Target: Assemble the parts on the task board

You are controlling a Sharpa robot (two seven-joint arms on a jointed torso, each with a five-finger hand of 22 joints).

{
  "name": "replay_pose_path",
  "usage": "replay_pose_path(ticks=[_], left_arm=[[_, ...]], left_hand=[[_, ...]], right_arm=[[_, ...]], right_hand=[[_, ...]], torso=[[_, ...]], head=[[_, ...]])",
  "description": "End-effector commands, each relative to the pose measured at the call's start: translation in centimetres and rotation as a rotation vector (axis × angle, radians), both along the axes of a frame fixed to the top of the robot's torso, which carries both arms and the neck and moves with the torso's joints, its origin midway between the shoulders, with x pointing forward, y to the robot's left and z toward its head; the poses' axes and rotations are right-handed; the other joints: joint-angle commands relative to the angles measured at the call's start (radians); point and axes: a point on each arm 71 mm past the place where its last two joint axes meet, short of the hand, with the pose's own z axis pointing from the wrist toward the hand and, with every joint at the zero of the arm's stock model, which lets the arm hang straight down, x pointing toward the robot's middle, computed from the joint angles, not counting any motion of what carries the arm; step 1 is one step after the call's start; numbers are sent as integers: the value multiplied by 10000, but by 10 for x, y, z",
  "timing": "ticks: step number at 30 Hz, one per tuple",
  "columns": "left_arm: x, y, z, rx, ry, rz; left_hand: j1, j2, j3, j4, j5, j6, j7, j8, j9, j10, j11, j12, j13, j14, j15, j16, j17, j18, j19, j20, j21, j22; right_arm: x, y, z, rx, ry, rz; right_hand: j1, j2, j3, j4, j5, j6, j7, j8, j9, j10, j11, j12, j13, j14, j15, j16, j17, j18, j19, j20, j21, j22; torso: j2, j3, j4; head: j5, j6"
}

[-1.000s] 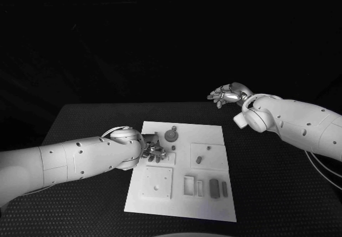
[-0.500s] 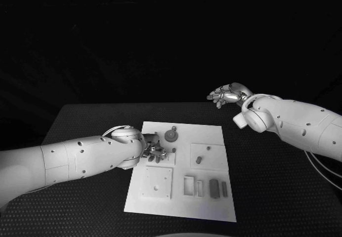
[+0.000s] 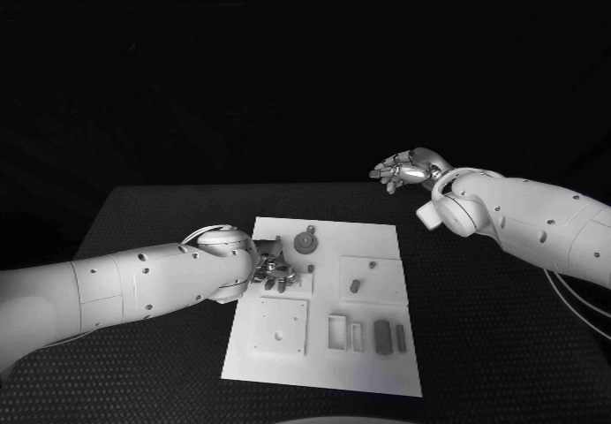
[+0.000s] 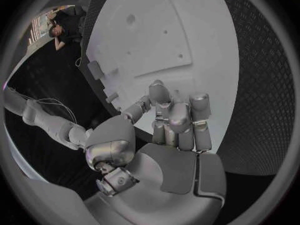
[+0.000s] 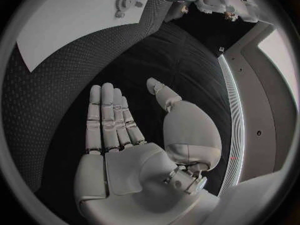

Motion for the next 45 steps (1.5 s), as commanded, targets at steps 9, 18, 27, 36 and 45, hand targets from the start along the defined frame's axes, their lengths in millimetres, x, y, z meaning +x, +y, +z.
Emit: replay_pose_path(ticks=[9,18,27,36,45], left_arm=[[-1,8,-7,457,251,195],[-1,14,-6,163,349,397],[2,15,1,-732,532,943],[9,19,9,-1600,853,1514],[12,21,10,-1747,902,1685]], left_hand=[[-590,-526,-137,410,-29,-123,24,56,57,96,14,-49,-33,-13,5,-53,-12,159,-57,-631,-87,32],[-559,-899,-70,322,-29,-214,45,47,62,69,33,-113,-109,-40,14,-91,-35,180,-71,-652,-92,53],[-593,-1703,160,547,-29,-761,230,-180,19,-261,191,-597,-527,-309,146,-613,-295,154,-271,-622,-306,-5],[-360,-2208,309,671,-27,-2112,613,-774,-108,-669,509,-810,-694,-447,440,-1019,-535,74,-462,-569,-459,-25],[-177,-2202,353,695,-27,-1955,572,-593,26,-653,475,-766,-702,-413,412,-1022,-546,58,-457,-570,-462,-14]], right_arm=[[0,1,0,12,32,165],[0,0,0,8,33,143],[0,-1,0,14,42,142],[0,-2,-1,11,60,108],[0,-3,-1,7,66,86]], right_hand=[[-120,-6,-32,47,71,-54,49,38,-12,-82,22,66,-24,-95,7,-10,-14,25,-17,72,-46,20],[-122,-6,-34,47,74,-58,62,37,-15,-85,23,73,-35,-97,8,-11,-15,27,-17,74,-54,27],[-129,-7,-38,52,76,-67,76,34,-20,-88,24,82,-48,-99,9,-10,-16,27,-15,76,-62,36],[-137,-13,-43,55,77,-78,90,30,-26,-93,25,90,-62,-102,10,-10,-17,29,-14,78,-72,44],[-138,-15,-43,56,79,-86,97,27,-30,-96,26,94,-70,-104,11,-11,-18,30,-15,79,-78,49]], torso=[[-2,-1,-1],[2,-10,6],[-9,-5,0],[-5,4,-9],[3,11,-15]], head=[[-8,5],[-28,27],[-32,57],[-8,142],[2,191]])
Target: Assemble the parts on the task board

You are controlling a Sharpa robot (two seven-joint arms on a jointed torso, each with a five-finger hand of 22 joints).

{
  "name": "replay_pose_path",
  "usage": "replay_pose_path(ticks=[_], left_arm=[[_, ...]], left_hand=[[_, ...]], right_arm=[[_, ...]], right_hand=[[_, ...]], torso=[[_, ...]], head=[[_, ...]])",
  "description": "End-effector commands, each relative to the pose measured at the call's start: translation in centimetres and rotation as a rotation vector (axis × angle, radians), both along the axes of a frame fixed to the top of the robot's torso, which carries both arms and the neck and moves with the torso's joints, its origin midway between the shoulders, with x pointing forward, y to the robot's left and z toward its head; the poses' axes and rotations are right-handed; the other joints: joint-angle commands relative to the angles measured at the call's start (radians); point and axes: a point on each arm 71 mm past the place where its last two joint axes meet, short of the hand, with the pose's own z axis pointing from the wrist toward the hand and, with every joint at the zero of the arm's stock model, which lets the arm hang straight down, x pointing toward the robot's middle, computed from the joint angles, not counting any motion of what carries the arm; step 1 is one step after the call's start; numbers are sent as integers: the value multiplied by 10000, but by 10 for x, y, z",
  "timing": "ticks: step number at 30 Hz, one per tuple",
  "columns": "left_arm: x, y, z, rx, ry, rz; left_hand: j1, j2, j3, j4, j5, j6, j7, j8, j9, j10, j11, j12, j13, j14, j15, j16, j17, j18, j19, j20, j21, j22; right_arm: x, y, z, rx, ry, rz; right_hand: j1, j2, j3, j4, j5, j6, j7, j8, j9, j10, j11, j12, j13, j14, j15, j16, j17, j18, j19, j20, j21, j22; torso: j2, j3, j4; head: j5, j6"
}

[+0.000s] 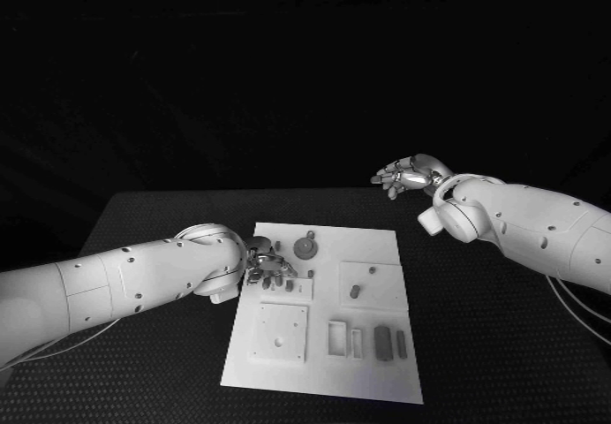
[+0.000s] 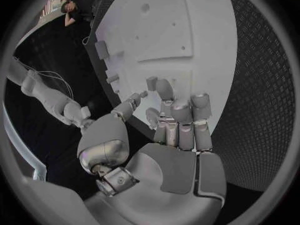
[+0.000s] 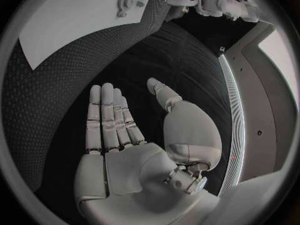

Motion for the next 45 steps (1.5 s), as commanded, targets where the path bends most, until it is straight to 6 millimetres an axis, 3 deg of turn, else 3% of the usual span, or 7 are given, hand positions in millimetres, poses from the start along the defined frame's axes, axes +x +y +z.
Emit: replay_pose_path(ticks=[1,7,9,13,20,36,45], left_arm=[[0,0,0,-312,78,154],[7,4,11,-554,-82,294],[11,5,18,-653,-218,351],[21,8,32,-653,-385,302],[44,14,53,-233,-1175,435],[77,7,55,989,-2240,446],[82,9,50,1191,-2165,539]], left_hand=[[160,83,59,-23,-11,119,-30,135,81,-35,-45,15,-13,34,23,-55,-11,77,-78,-733,-27,10],[1030,1048,16,-766,2,25,-35,255,204,-70,-54,41,-64,43,12,-83,-36,62,-87,-748,-18,52],[1152,1094,-54,-882,1,-80,2,232,204,-215,-11,-57,-138,-59,54,-216,-101,29,-158,-724,-92,32],[1188,973,-147,-922,-3,-150,42,232,213,-357,24,-179,-237,-175,100,-400,-191,-18,-283,-686,-245,-25],[1225,588,-184,-682,-5,-765,330,73,211,-1049,324,-992,-770,-740,401,-1500,-693,-235,-825,-492,-1050,-394],[1217,277,-296,-271,-10,-1421,577,-136,180,-1343,566,-1517,-1101,-984,634,-2097,-860,-402,-1104,-339,-1531,-542],[1221,142,-293,-84,-8,-1570,640,-188,154,-1430,629,-1591,-1133,-1077,698,-2177,-853,-416,-1197,-276,-1618,-527]], right_arm=[[0,1,0,25,38,151],[-1,-1,0,18,39,125],[0,-2,0,11,38,104],[0,-4,0,-5,33,49],[0,-4,0,-7,28,45],[0,0,0,15,12,106],[0,0,-1,16,17,113]], right_hand=[[-97,26,-16,28,41,-23,35,27,-15,-60,-10,57,-14,-71,-22,-11,-7,31,-14,79,-41,10],[-92,28,-14,26,43,-27,41,27,-17,-61,-11,63,-22,-72,-22,-10,-8,34,-13,79,-46,16],[-89,32,-12,25,43,-27,43,27,-18,-62,-11,65,-25,-72,-22,-10,-8,35,-12,78,-47,18],[-87,33,-11,24,44,-27,45,27,-19,-62,-11,67,-28,-71,-23,-9,-8,35,-11,79,-49,20],[-81,38,-9,21,44,-28,53,29,-21,-61,-11,75,-36,-70,-23,-7,-9,37,-8,79,-54,27],[-78,44,-9,19,48,-31,61,29,-25,-62,-12,87,-50,-70,-23,-6,-10,39,-5,81,-63,37],[-79,45,-10,19,50,-37,67,28,-29,-64,-12,94,-61,-72,-22,-5,-11,39,-2,84,-69,44]], torso=[[8,2,0],[1,2,9],[5,-2,7],[-2,-5,11],[10,-11,5],[25,-34,-23],[14,-17,-16]], head=[[3,20],[-6,115],[-4,165],[-8,232],[5,320],[24,381],[3,374]])
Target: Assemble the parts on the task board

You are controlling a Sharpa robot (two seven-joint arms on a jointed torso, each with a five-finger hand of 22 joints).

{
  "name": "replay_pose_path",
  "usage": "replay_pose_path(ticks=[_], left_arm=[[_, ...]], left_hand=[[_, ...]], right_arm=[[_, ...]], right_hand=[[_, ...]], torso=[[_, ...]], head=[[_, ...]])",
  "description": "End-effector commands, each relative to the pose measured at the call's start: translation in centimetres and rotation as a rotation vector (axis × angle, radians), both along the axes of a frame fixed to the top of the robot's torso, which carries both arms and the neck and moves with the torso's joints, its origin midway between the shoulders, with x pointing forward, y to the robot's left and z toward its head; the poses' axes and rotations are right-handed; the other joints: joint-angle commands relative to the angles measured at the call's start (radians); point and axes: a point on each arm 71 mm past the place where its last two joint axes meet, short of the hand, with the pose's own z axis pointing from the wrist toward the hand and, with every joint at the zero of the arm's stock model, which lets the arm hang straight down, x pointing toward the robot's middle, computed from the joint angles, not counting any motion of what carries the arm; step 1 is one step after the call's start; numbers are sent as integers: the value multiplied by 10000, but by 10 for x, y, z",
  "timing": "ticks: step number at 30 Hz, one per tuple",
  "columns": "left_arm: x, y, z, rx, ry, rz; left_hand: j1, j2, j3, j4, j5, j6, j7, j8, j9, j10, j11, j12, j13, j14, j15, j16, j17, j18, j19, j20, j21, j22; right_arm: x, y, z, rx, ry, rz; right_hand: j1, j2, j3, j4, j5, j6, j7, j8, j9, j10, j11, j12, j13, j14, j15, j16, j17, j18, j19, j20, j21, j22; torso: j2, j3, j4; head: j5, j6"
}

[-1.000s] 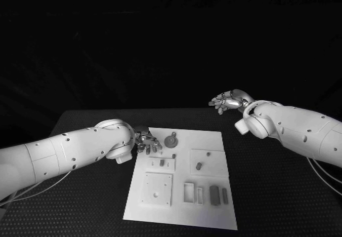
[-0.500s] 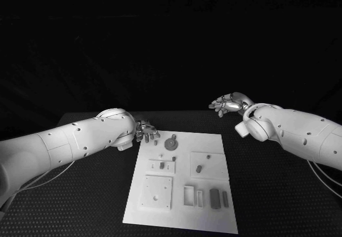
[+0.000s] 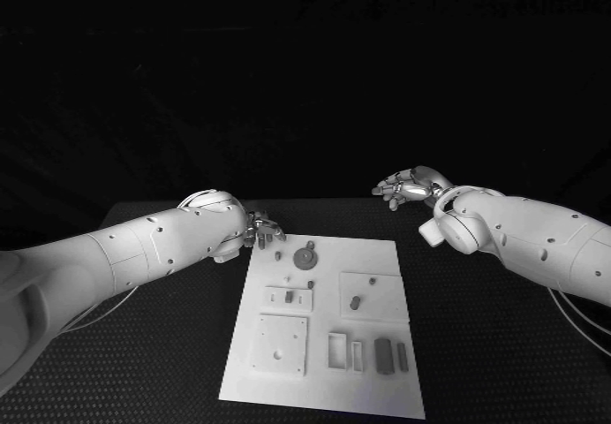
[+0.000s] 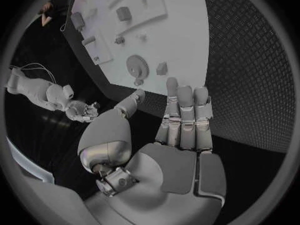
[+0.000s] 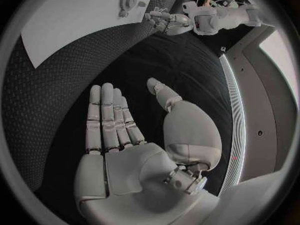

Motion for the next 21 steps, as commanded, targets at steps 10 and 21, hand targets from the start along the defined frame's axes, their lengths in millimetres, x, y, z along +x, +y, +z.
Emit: replay_pose_path(ticks=[10,21], left_arm=[[0,-4,-14,163,375,-366],[-2,-8,-21,45,743,-564]], left_hand=[[129,130,-60,66,-8,271,-100,169,67,-60,-56,-40,-9,-90,-34,-35,46,-182,-88,-629,-52,68],[199,592,-176,-93,-6,826,-226,295,59,-30,-144,-64,-18,-126,-103,-15,119,-213,-162,-654,-82,158]], right_arm=[[0,4,0,43,9,206],[0,6,0,51,10,237]], right_hand=[[-79,46,-11,19,53,-43,74,28,-14,-66,-11,61,-27,-72,-22,-5,-12,41,-1,85,-75,20],[-78,47,-11,18,55,-45,77,29,-17,-68,-11,68,-36,-73,-21,-4,-13,42,1,86,-81,27]], torso=[[-9,6,13],[-16,10,25]], head=[[-27,-29],[-38,-38]])
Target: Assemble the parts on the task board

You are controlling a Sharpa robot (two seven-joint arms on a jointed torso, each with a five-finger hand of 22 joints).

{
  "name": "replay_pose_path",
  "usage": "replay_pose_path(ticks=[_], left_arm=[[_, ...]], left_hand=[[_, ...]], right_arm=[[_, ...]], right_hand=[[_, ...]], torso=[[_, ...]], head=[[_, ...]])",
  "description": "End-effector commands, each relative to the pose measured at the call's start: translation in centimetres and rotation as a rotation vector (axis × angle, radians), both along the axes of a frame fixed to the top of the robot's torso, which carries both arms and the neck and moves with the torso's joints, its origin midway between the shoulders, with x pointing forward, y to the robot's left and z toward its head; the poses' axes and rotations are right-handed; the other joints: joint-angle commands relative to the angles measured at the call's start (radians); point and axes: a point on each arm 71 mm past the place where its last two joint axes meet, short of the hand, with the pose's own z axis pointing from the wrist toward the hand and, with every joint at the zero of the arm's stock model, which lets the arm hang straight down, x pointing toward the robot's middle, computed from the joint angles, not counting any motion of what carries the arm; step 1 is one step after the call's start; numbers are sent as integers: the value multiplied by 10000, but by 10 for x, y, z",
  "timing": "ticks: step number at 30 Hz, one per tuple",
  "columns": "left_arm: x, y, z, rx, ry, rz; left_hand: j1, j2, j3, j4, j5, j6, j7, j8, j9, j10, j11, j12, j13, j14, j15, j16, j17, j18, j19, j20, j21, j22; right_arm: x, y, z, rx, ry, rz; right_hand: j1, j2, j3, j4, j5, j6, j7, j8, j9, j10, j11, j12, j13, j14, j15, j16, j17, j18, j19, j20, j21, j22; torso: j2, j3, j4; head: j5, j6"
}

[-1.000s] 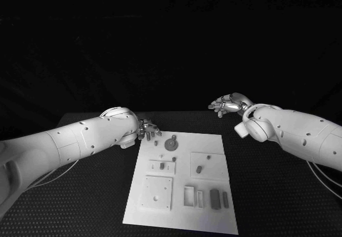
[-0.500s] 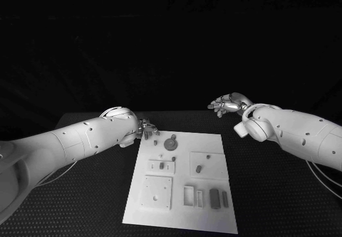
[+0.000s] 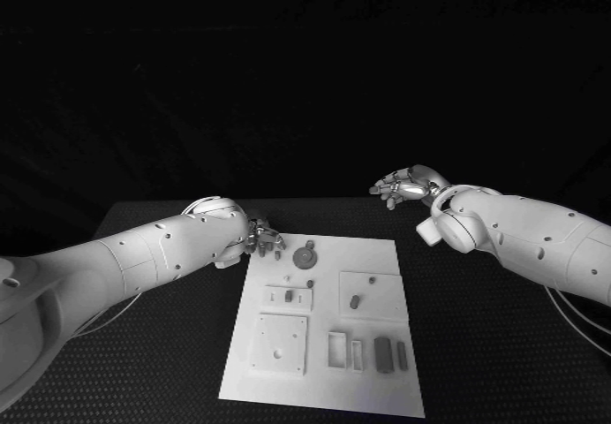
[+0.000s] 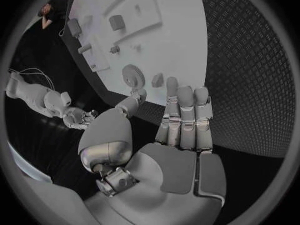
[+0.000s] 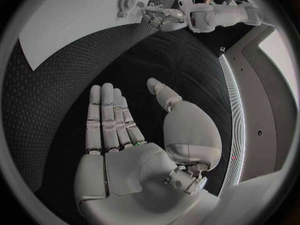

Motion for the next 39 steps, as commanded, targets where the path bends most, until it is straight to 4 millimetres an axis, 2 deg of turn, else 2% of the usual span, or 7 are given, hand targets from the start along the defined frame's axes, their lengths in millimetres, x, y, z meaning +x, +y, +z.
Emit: replay_pose_path(ticks=[1,8,15,22,39], left_arm=[[-2,-5,-2,-154,326,-334],[-4,-6,-3,-98,491,-417],[-5,-7,-5,-68,629,-490],[-5,-8,-6,-116,574,-448],[-4,-7,-11,-169,595,-325]], left_hand=[[17,158,-57,-45,-6,100,-15,21,-24,24,-58,-66,-19,-55,-40,-12,21,-173,-58,-693,-44,22],[45,415,-82,-170,0,260,-49,-2,-69,82,-83,-87,-39,-45,-60,9,56,-191,-63,-711,-55,66],[87,555,-81,-296,5,409,-89,-5,-97,170,-115,-103,-62,-13,-85,40,91,-197,-51,-734,-63,99],[262,842,-6,-516,7,462,-93,-74,-154,228,-121,-172,-113,-5,-93,41,115,-213,-27,-755,-75,139],[363,989,13,-634,3,436,-72,-157,-201,255,-107,-236,-153,4,-84,26,125,-227,6,-767,-91,169]], right_arm=[[0,2,0,32,8,177],[0,1,0,20,6,137],[0,2,0,26,7,155],[0,3,0,31,7,176],[0,3,0,28,8,174]], right_hand=[[-77,47,-10,18,55,-21,54,29,-18,-68,-11,69,-17,-73,-21,-4,-13,43,2,86,-43,12],[-78,45,-11,18,55,-23,56,30,-20,-70,-10,74,-25,-73,-21,-3,-14,44,3,87,-48,17],[-78,45,-11,18,56,-25,63,29,-22,-70,-10,78,-30,-74,-21,-3,-14,45,4,88,-51,21],[-76,44,-11,17,57,-28,70,28,-24,-72,-10,82,-36,-74,-21,-3,-15,46,5,89,-56,25],[-76,45,-11,19,59,-35,81,27,-30,-76,-10,93,-54,-75,-20,-1,-16,47,9,91,-67,38]], torso=[[-4,3,6],[-9,7,9],[-4,7,3],[-5,3,0],[-1,6,-5]], head=[[-7,-5],[-6,-20],[-4,-21],[0,-22],[-25,-2]])
